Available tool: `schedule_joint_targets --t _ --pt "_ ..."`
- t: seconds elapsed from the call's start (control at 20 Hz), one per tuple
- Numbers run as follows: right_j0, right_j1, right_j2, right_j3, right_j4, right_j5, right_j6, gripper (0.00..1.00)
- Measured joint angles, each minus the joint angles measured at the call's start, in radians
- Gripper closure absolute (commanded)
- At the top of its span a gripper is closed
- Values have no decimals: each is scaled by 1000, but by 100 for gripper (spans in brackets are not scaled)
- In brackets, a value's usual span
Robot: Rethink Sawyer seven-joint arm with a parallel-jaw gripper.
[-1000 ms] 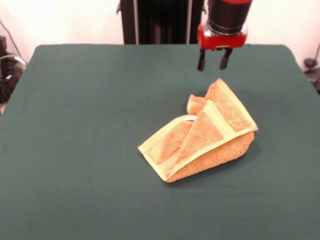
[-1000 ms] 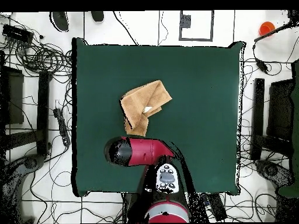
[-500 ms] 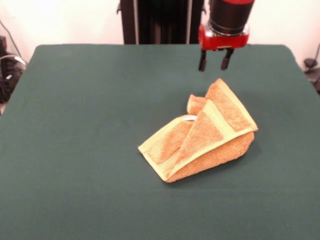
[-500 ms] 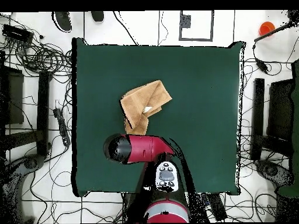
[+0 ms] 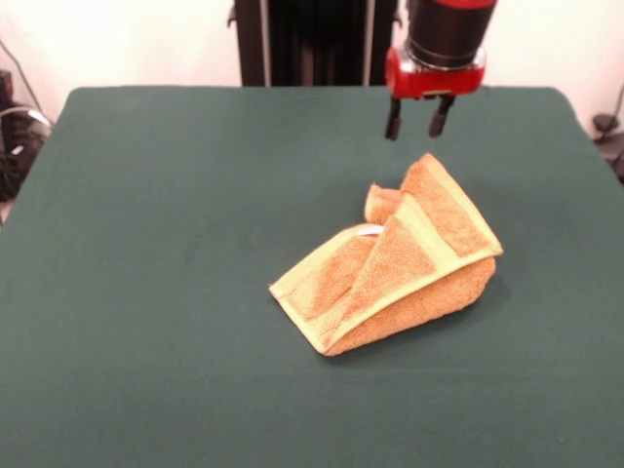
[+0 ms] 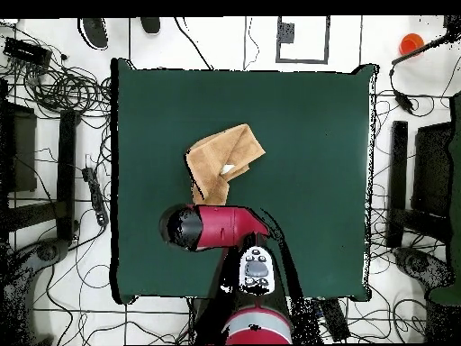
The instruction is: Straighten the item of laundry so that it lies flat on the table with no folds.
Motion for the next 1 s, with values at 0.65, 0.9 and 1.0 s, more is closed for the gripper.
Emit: schedule_joint_targets --t 0.65,0.9,1.0 --pt "0 58 0 -69 -15 39 0 0" --pt "0 79 0 -88 -15 39 0 0" --pt "0 81 0 -90 -15 39 0 0"
